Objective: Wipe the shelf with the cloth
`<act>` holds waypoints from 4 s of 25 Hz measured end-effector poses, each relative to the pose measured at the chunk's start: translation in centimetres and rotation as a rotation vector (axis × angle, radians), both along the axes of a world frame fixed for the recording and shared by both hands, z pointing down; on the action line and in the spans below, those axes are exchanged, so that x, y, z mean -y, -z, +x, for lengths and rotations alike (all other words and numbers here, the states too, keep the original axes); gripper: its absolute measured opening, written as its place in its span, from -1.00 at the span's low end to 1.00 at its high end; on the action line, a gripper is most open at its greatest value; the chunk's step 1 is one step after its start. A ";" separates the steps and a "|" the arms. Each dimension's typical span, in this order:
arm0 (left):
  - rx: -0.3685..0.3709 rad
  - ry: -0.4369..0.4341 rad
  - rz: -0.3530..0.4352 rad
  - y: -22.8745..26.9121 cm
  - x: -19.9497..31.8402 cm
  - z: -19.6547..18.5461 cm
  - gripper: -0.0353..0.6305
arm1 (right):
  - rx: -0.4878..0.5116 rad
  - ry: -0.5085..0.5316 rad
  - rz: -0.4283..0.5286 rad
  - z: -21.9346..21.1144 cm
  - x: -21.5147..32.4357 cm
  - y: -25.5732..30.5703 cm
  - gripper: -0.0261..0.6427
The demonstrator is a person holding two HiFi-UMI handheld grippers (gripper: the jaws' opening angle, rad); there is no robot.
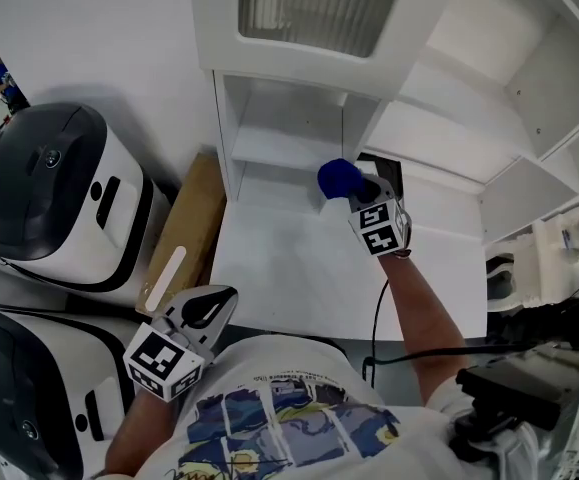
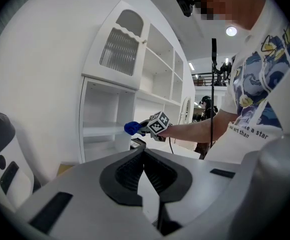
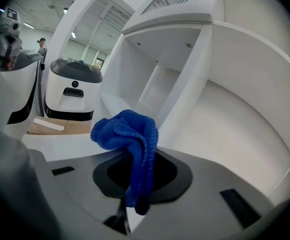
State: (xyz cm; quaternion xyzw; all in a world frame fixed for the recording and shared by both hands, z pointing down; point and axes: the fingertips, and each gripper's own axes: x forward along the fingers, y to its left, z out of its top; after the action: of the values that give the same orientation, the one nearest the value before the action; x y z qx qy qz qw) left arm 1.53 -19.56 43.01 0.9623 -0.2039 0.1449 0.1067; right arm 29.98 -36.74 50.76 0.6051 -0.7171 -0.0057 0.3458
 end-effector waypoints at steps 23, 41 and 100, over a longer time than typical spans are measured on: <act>-0.014 -0.016 0.020 0.6 -2.0 -2.5 -0.85 | -0.046 -0.081 0.192 2.6 0.8 13.2 -0.72; -0.033 -0.021 0.026 0.7 -3.0 -5.1 -0.85 | -0.056 -0.153 0.341 2.8 0.3 20.8 -0.72; -0.057 0.133 -0.026 -0.9 -6.2 -21.9 -0.85 | 0.030 -0.091 0.176 -15.1 7.0 12.5 -0.72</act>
State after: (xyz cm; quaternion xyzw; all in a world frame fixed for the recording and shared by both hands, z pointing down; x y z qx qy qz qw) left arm -20.32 -13.32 43.90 0.9489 -0.2623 0.1127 0.1346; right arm 14.84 -43.75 38.22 0.6653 -0.6906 -0.0438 0.2803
